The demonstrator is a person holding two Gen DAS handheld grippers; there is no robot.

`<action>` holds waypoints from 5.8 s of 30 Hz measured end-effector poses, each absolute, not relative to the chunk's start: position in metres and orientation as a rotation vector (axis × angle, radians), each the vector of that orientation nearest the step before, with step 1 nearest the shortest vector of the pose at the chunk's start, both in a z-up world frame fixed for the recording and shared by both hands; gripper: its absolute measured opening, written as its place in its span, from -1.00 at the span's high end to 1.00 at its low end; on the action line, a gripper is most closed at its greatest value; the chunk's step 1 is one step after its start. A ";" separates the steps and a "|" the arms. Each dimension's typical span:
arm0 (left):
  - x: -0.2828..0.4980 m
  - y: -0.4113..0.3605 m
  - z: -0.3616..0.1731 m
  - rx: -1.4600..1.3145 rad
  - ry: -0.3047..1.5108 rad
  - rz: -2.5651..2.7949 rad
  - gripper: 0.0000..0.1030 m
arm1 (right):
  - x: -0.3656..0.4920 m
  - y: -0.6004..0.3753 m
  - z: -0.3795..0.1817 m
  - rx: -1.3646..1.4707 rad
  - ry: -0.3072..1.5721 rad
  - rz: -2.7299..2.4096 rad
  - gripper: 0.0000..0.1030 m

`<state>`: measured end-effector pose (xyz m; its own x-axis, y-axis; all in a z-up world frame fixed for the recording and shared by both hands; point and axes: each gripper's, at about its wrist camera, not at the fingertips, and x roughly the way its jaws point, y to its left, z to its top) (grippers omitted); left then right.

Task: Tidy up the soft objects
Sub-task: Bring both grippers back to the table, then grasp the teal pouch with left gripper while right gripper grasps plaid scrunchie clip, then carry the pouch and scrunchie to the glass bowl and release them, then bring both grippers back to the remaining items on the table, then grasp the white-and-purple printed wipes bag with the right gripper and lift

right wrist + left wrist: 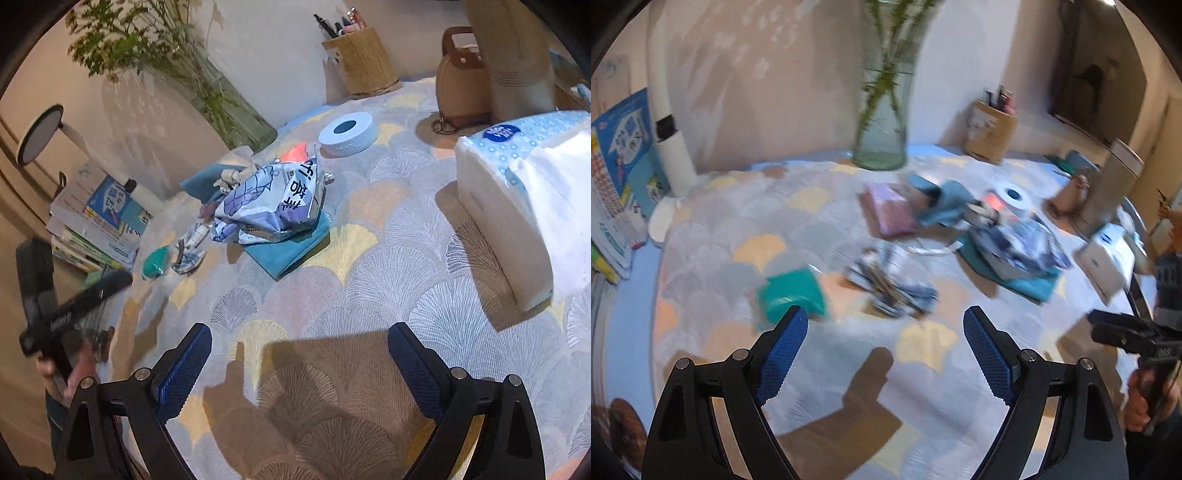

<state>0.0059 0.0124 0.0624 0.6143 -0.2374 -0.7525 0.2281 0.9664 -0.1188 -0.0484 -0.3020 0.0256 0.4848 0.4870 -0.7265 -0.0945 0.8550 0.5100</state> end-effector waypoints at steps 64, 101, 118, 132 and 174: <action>-0.033 -0.078 0.123 -0.075 0.612 -0.366 0.00 | -0.110 -0.308 0.105 0.308 0.754 0.251 0.48; 0.001 -0.467 0.123 0.197 0.684 -0.923 -0.68 | -0.074 -0.661 0.118 0.703 0.704 -0.308 -0.13; -0.037 -0.146 0.196 -0.011 0.569 -0.487 -0.95 | -0.127 -0.442 0.164 0.465 0.680 0.134 -0.59; -0.006 0.000 0.040 -0.024 0.793 -0.163 -0.97 | -0.063 -0.251 0.073 0.201 0.829 0.278 -0.59; 0.109 -0.105 0.041 0.490 0.791 -0.443 0.43 | 0.052 -0.270 0.042 0.280 0.983 0.279 -0.67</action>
<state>0.1089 -0.1050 0.0405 0.6238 -0.1913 -0.7578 0.5462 0.8002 0.2477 0.0517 -0.2697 0.0417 0.5249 0.3545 -0.7739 -0.1041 0.9291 0.3549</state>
